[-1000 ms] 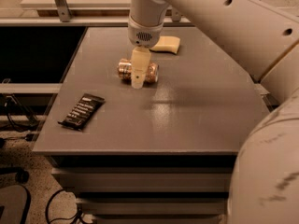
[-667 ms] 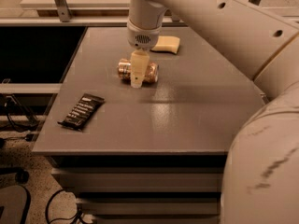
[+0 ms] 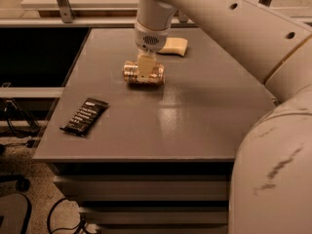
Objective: Pick orange can
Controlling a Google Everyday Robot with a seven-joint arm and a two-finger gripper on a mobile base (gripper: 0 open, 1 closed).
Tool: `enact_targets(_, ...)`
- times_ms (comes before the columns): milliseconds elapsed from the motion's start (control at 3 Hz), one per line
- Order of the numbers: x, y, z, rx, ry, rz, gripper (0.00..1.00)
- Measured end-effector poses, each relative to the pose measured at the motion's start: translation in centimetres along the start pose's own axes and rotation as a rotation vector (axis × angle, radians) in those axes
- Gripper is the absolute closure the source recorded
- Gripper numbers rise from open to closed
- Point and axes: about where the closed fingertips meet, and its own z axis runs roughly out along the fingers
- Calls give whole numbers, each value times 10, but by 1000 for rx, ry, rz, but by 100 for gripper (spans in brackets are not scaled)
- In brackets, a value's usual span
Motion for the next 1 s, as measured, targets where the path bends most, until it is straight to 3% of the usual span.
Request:
enact_targets(333, 0, -4, -10, 16, -19, -3, 95)
enact_targets(1000, -16, -17, -59, 76, -85, -52, 100)
